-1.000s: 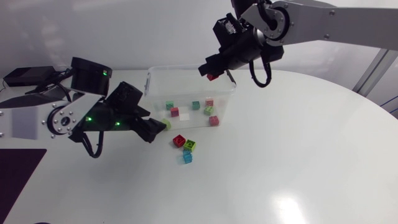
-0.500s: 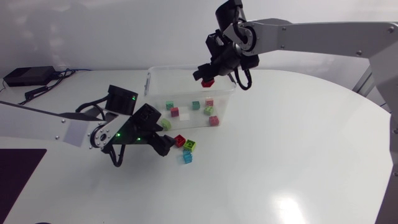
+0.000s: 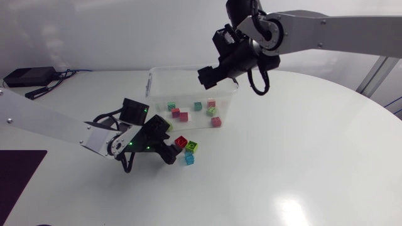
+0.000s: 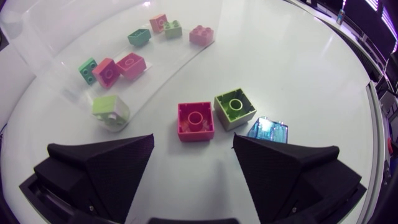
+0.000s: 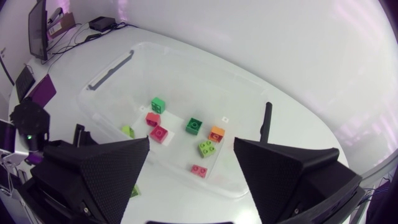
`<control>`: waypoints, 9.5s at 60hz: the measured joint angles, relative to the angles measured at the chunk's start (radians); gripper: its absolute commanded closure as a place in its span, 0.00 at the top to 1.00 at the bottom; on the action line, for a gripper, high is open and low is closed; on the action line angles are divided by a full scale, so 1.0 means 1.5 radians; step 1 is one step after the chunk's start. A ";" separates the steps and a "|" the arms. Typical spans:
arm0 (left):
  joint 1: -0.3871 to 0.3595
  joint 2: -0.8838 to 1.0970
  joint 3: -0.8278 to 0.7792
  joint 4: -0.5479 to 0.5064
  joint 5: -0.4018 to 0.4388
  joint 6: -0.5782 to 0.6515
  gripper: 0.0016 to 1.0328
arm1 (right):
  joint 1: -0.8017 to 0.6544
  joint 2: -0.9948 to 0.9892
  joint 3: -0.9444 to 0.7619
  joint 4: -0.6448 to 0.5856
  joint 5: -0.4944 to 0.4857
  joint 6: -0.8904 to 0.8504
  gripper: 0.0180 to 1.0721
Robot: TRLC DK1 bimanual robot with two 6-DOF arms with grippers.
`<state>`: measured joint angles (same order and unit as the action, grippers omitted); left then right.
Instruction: Place the duplo bricks in the container
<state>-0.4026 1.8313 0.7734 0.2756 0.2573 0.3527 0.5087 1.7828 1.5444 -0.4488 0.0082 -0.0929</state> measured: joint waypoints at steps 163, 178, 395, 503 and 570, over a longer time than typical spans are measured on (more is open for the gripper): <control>0.107 0.021 0.267 0.080 -0.036 -0.113 0.94 | 0.178 0.197 -0.077 -0.153 -0.036 0.109 0.31; 0.108 0.011 0.265 0.079 -0.036 -0.113 0.95 | 0.169 0.175 -0.089 -0.142 -0.038 0.109 0.40; -0.057 -0.036 -0.008 0.078 -0.001 -0.052 0.95 | -0.017 0.281 0.410 -0.208 -0.008 0.251 0.89; -0.105 -0.048 0.270 -0.460 -0.096 -0.082 0.14 | -0.117 -0.172 -0.218 -0.094 -0.056 0.193 0.94; 0.050 0.055 0.496 -0.344 -0.163 -0.083 0.96 | -0.155 -0.507 -0.528 -0.087 -0.013 0.056 0.95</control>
<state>-0.3275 1.9144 1.5181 -0.2405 0.0124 0.2283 0.2756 1.0225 0.7517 -0.5793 -0.0109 -0.0093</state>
